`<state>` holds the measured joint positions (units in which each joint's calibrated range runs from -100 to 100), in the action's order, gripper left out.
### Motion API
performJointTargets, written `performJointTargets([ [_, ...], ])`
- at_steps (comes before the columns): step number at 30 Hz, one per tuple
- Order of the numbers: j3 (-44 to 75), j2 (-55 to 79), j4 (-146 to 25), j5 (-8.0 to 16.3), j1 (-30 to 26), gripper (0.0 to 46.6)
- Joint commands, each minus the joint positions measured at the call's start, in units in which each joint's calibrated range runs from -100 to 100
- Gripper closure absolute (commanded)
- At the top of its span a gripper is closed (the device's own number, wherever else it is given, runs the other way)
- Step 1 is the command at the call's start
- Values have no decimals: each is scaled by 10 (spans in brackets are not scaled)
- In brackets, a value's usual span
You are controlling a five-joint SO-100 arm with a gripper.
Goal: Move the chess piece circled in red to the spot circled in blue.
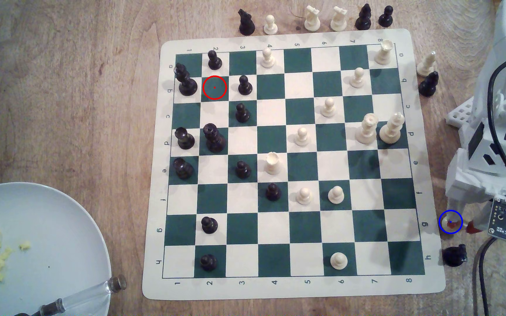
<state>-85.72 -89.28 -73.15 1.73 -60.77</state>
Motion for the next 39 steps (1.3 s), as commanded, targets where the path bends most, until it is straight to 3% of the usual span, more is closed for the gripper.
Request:
performJointTargets([
  [1, 9, 4, 8, 4, -1, 464],
  [12, -16, -17, 4, 5, -2, 457],
  [16, -17, -19, 8, 3, 3, 370],
  [28, -14, -16, -9, -3, 17, 330],
  [32, 26, -7, -19, -22, 54, 323],
  [39, 107, 40, -80, -15, 39, 320],
])
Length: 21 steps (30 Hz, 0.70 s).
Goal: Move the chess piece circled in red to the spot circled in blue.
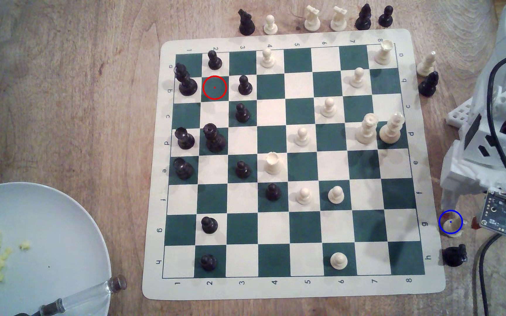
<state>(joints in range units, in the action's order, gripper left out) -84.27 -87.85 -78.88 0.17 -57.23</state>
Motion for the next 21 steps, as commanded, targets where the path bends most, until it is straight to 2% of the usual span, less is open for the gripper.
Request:
performJointTargets([
  [1, 111, 36, -34, 2, -1, 320],
  [6, 204, 93, -87, 5, -8, 320],
  [15, 378, 191, -188, -6, 56, 318],
  [20, 393, 231, -204, -27, 155, 339],
  [21, 404, 245, -200, -35, 193, 355],
])
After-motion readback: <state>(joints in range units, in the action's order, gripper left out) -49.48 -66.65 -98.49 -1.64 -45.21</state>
